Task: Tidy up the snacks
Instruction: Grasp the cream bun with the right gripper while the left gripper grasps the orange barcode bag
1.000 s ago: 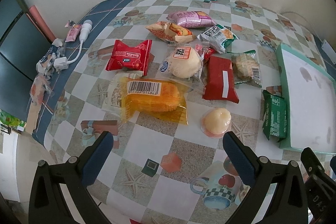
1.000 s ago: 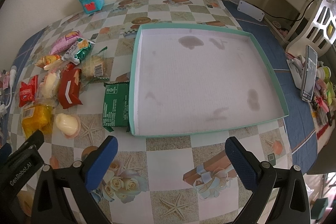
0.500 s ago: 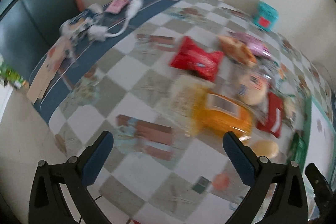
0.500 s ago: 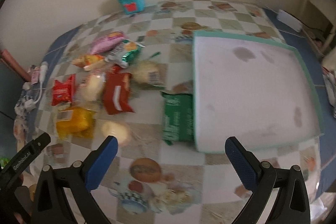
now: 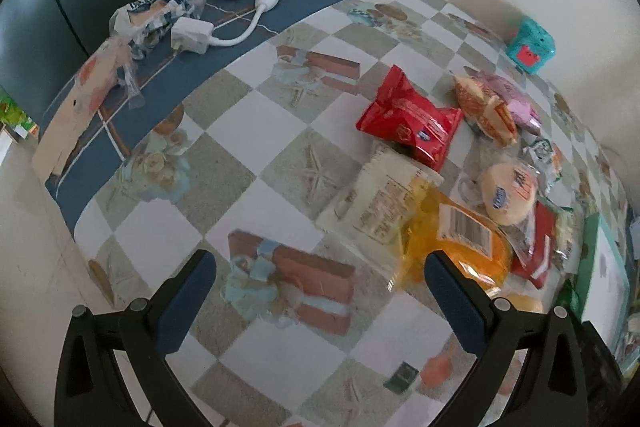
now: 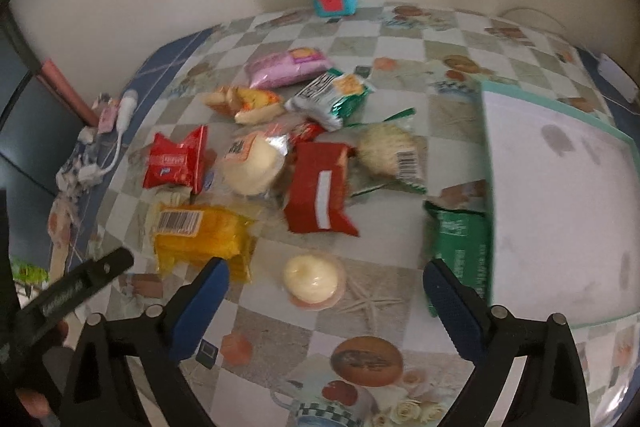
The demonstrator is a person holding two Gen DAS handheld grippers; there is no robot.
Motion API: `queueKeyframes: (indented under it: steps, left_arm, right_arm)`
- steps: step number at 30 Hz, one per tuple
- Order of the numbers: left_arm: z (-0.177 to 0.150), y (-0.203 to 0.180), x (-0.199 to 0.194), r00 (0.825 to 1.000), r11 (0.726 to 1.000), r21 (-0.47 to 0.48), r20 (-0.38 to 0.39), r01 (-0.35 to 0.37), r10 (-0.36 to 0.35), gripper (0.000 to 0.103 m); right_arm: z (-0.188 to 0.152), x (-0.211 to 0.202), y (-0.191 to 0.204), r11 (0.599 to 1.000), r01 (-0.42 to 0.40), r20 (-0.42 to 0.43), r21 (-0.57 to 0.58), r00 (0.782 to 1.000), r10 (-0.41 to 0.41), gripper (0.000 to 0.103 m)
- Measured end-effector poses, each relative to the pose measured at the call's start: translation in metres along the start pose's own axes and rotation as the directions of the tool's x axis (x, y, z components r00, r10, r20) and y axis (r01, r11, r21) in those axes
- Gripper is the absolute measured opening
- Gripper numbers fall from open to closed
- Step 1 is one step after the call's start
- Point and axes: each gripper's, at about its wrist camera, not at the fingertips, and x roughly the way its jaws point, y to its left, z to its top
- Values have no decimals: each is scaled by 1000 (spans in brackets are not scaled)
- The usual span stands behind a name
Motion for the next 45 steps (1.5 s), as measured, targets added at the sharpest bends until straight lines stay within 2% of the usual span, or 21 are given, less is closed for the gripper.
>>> queueKeyframes:
  steps: [3,10,18,22,25,29,34,37,41,45]
  left_arm:
    - [5,-3,4,1000,999,30,1,-18,18,103]
    - [5,-24,11,998,997,66,-51,29,-26,103]
    - [3,-49,10,997,995,91,-70,42,-35,103]
    - [3,-56,7,992,996,58,-107,72,-66,103]
    - [5,-60,10,986,996,-19,-140,87,-89,103]
    - [9,-67,10,985,991,-98,-137,94,-107,103]
    - [19,-83,18,992,991,-136,-122,14,-30,103]
    - [22,-87,30,991,987,-152,-134,-49,29,103]
    - [18,-88,37,986,985,-146,-155,-88,65,103]
    - [11,-81,36,985,986,-140,-161,-89,66,103]
  right_arm:
    - [0,8,2,1000,-4,-22,-7,1000,4,93]
    - [1,29,9,1000,-17,-70,-26,997,15,81]
    - [-4,47,4,1000,-24,-131,-15,991,22,54]
    - [-5,50,1,999,-35,-138,-8,990,34,40]
    - [-5,50,1,1000,-25,-135,-17,991,23,39]
    - [-5,48,-4,999,-38,-147,-7,988,36,39]
    - [-5,44,-11,1000,-31,-148,0,989,30,38]
    - [-4,44,-16,1000,-28,-149,3,988,28,38]
    - [-2,44,-23,1000,-28,-155,7,987,29,38]
    - [-1,43,-30,999,-27,-161,21,987,30,38]
